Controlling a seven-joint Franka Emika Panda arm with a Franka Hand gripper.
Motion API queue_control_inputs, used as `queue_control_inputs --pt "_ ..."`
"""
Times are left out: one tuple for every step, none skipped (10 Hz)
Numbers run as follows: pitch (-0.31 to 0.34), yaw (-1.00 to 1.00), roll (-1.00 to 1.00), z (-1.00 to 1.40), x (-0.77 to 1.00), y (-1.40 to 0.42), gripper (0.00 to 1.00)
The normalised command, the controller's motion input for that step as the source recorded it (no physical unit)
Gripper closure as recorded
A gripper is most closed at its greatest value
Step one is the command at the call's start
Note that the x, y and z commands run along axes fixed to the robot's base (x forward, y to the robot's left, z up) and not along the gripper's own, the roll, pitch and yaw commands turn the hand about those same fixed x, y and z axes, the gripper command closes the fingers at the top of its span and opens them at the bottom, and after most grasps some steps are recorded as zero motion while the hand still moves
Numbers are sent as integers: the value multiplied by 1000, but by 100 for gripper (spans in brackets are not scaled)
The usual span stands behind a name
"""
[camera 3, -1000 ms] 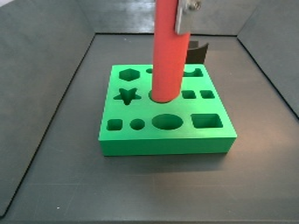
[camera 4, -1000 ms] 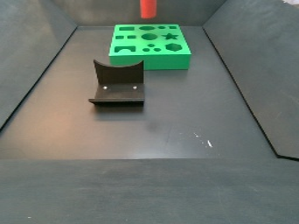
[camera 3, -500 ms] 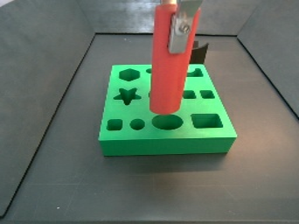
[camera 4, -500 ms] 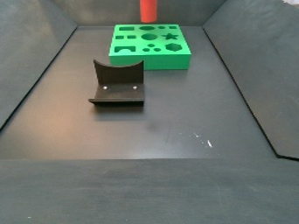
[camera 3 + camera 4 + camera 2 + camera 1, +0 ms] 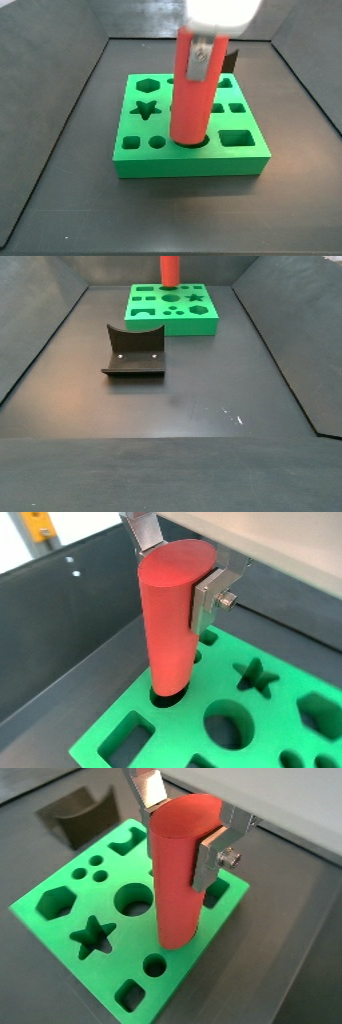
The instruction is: Insert the oval object.
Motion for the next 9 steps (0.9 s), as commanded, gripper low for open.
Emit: queue_control_inputs --pt "123 -380 146 -129 494 -117 100" --pt "107 -226 157 -231 354 -151 100" --pt "99 -111 143 -203 286 -31 100" --pt "51 0 89 -126 246 9 100" --pt "0 143 59 -94 0 66 100" --pt "-6 40 0 -163 -29 0 100" --pt "-24 123 -101 -171 -263 9 100" --pt "0 169 -64 -151 -311 17 100" --pt "0 191 -16 -111 -326 66 100"
